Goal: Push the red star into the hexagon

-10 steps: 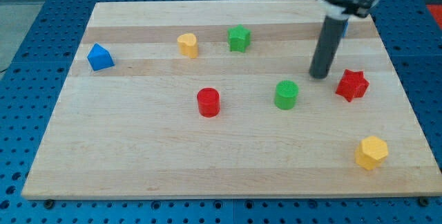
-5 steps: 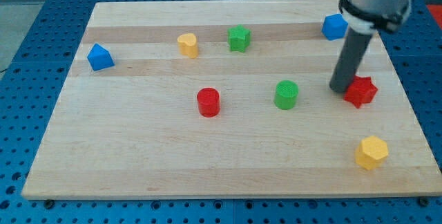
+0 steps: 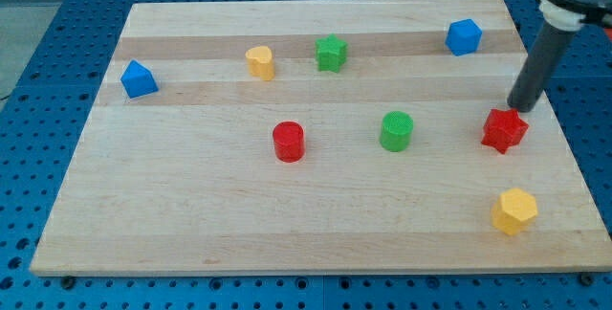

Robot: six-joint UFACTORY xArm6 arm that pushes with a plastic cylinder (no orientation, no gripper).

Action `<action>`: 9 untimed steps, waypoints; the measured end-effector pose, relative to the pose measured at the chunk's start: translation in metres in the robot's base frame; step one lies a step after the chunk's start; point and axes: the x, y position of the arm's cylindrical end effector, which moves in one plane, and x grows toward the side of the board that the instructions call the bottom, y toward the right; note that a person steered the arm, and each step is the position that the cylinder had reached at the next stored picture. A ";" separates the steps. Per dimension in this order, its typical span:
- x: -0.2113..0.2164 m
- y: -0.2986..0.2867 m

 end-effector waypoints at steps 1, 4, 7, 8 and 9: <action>0.040 -0.005; -0.014 0.012; 0.061 -0.038; 0.049 -0.036; 0.065 -0.038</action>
